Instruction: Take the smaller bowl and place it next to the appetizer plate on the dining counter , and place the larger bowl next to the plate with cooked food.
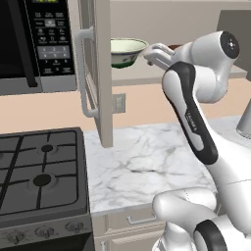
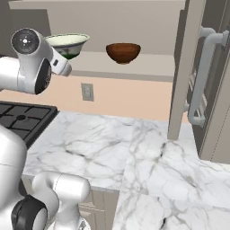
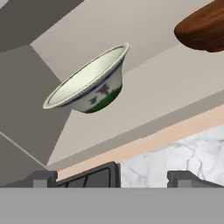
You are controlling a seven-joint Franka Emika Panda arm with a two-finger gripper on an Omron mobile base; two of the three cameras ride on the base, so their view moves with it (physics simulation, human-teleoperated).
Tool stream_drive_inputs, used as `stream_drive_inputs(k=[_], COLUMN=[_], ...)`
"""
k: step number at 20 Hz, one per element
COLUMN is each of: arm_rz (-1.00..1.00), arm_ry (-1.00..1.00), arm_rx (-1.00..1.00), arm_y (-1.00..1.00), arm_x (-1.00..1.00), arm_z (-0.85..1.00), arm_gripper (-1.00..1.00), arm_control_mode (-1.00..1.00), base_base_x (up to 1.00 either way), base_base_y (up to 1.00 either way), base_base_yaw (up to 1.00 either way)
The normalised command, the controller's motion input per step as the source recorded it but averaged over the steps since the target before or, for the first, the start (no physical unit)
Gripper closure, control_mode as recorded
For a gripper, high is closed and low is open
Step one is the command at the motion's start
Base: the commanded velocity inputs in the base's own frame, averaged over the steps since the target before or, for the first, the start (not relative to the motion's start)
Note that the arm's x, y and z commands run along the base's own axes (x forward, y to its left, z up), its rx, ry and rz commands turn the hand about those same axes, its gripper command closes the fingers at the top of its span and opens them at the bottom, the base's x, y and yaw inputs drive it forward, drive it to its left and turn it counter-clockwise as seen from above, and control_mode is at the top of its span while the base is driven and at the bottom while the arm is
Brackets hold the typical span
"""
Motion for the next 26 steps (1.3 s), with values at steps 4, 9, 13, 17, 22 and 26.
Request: stream_drive_inputs(k=[4,9,13,17,22,26], arm_rz=[0.00,0.00,0.00,0.00,0.00,0.00], arm_ry=[-0.17,-0.14,0.00,0.01,0.14,0.08], arm_rx=[0.00,0.00,0.00,0.00,0.00,0.00], arm_y=[0.08,0.14,0.11,0.06,0.08,0.07], arm_x=[0.00,0.01,0.11,0.08,0.16,0.22], arm_z=[0.09,0.11,0.26,0.34,0.07,-0.03], arm_gripper=[-1.00,-1.00,-1.00,-1.00,-1.00,-1.00], arm_control_mode=[-1.00,-1.00,-1.00,-1.00,-1.00,-1.00], base_base_x=[0.00,0.00,0.00,0.00,0.00,0.00], base_base_y=[0.00,0.00,0.00,0.00,0.00,0.00], base_base_yaw=[0.00,0.00,0.00,0.00,0.00,0.00])
